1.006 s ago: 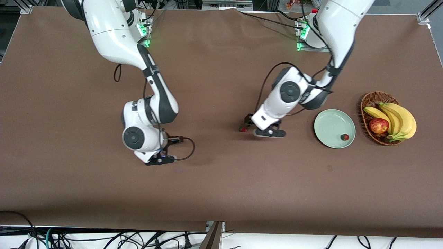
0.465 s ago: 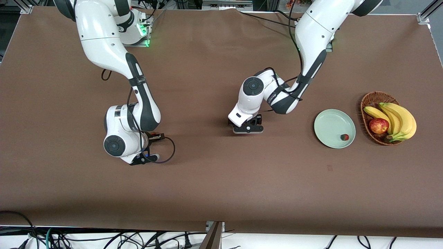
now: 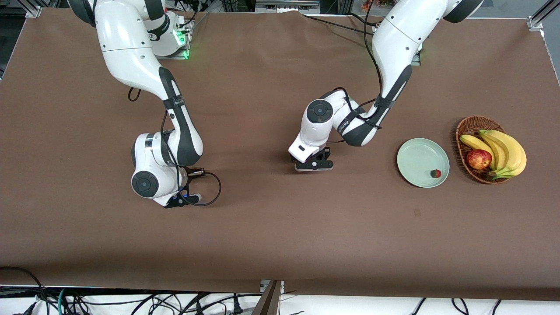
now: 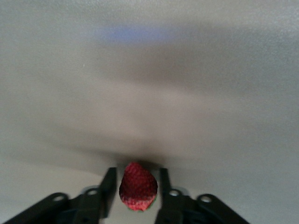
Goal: Collect all strawberries into plate
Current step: 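Grasp the second strawberry with the left gripper while the right gripper grasps the last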
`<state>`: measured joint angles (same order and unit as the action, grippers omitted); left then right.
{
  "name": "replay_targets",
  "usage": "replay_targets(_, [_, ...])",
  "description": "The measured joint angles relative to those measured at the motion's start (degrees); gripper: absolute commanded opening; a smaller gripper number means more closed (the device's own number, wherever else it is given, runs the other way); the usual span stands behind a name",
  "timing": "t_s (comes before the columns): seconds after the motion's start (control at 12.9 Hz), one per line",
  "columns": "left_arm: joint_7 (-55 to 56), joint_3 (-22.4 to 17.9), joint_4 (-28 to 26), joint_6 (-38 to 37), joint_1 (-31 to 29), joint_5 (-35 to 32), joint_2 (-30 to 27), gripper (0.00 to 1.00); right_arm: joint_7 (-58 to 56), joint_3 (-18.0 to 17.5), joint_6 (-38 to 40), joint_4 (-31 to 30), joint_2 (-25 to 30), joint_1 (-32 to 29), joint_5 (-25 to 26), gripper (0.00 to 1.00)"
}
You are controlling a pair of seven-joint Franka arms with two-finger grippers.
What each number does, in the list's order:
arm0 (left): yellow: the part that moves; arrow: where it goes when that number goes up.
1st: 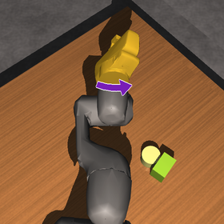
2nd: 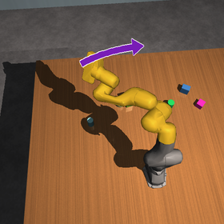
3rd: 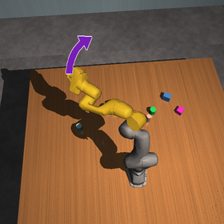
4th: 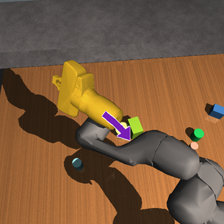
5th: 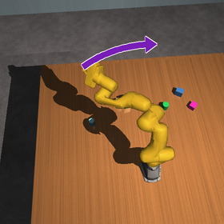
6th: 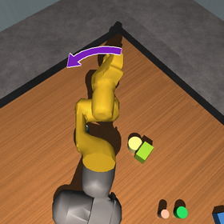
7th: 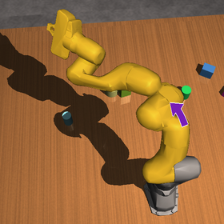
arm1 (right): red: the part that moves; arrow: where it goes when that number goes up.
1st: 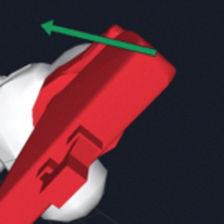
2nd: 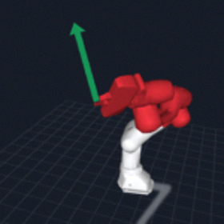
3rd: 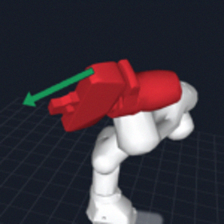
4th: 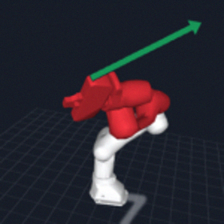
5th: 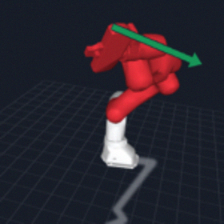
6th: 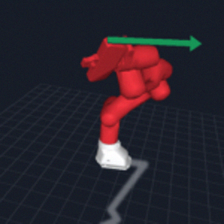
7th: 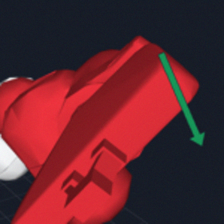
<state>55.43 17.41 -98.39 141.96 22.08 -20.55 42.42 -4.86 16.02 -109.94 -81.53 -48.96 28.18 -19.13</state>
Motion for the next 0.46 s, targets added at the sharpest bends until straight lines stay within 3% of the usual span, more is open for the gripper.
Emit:
replay_targets(0.23, [0.48,-0.18,0.44,0.0,0.28,-0.31,0.57,0.11,0.02,-0.08,-0.02,-0.05,0.13,0.02,-0.76,0.14])
replay_targets(0.31, [0.58,-0.15,0.57,-0.06,0.3,-1.01,0.61,0.04,0.05,-0.16,-0.03,-0.04,0.18,0.08,-1.73,0.14])
replay_targets(0.46, [0.72,-0.44,0.94,-0.05,0.29,-1.76,0.66,0.02,1.17,-0.42,-0.04,0.25,0.63,0.62,-5.25,0.14])
